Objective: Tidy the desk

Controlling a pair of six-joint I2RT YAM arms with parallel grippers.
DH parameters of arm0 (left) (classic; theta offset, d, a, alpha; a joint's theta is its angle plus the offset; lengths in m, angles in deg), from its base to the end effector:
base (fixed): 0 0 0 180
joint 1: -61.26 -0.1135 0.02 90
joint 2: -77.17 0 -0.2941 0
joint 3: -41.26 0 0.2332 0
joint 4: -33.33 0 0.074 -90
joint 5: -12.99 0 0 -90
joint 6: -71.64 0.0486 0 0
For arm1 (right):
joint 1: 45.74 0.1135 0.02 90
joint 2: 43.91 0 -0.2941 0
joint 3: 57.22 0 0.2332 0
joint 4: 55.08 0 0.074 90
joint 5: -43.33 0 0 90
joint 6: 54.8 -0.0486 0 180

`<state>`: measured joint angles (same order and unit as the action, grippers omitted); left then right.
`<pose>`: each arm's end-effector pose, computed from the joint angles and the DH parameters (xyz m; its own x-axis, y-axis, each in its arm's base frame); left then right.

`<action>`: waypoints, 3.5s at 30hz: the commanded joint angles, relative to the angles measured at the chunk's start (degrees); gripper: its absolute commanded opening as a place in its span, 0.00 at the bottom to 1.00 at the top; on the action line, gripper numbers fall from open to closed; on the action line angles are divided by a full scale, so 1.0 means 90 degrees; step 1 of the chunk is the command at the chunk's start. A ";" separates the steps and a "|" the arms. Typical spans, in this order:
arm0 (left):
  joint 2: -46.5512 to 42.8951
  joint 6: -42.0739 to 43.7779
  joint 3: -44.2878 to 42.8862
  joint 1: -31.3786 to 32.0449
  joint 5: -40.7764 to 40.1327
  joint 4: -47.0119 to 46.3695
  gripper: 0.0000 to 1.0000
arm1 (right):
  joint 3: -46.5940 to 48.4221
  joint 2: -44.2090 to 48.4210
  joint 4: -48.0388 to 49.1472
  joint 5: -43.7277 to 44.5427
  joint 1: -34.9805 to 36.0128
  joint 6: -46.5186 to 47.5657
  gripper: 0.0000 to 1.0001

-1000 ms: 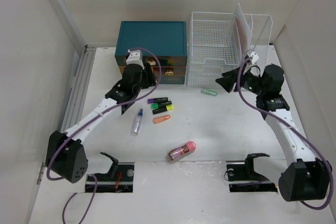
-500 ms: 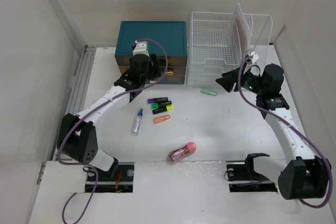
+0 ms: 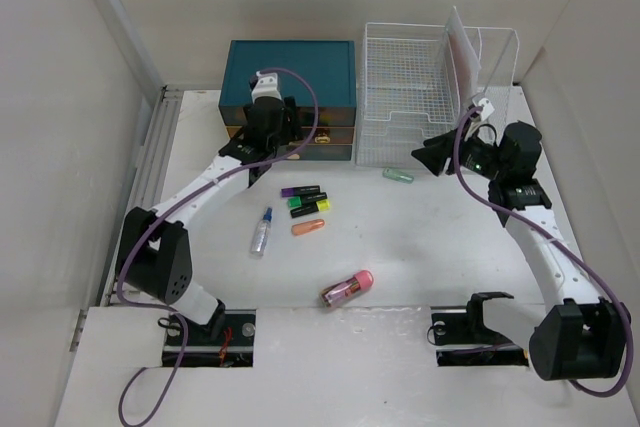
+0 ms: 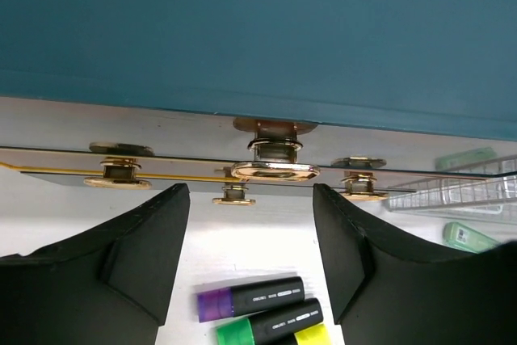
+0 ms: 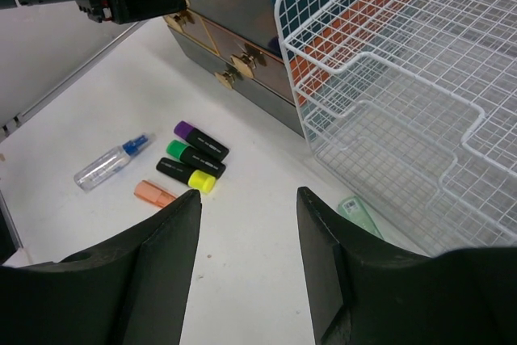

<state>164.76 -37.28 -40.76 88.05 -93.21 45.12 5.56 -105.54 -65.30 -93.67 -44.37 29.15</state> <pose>0.3229 -0.1479 0.3487 -0.3152 -0.1896 -0.9299 0.0982 0.9680 -0.2307 0.2183 0.0408 0.3601 -0.2345 0.0663 -0.9698 -0.7176 0.6612 0.2187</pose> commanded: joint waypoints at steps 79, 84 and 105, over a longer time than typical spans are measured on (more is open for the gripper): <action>-0.1245 -0.0437 0.1002 0.0637 -0.0689 0.0414 0.42 | 0.0090 -0.0262 0.0329 -0.0578 -0.0074 0.0065 0.56; -0.1460 -0.0437 0.1060 0.0637 -0.0553 0.0472 0.76 | -0.0027 -0.0389 0.0144 -0.0852 -0.0016 0.1148 0.58; -0.5131 0.0089 0.2153 0.0637 0.0582 0.0171 0.99 | -0.0251 -0.0798 -0.1243 0.1978 0.1528 0.6715 0.62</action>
<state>122.97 -39.77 -23.69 93.69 -86.74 50.28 3.46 -110.70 -74.35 -82.68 -30.93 77.72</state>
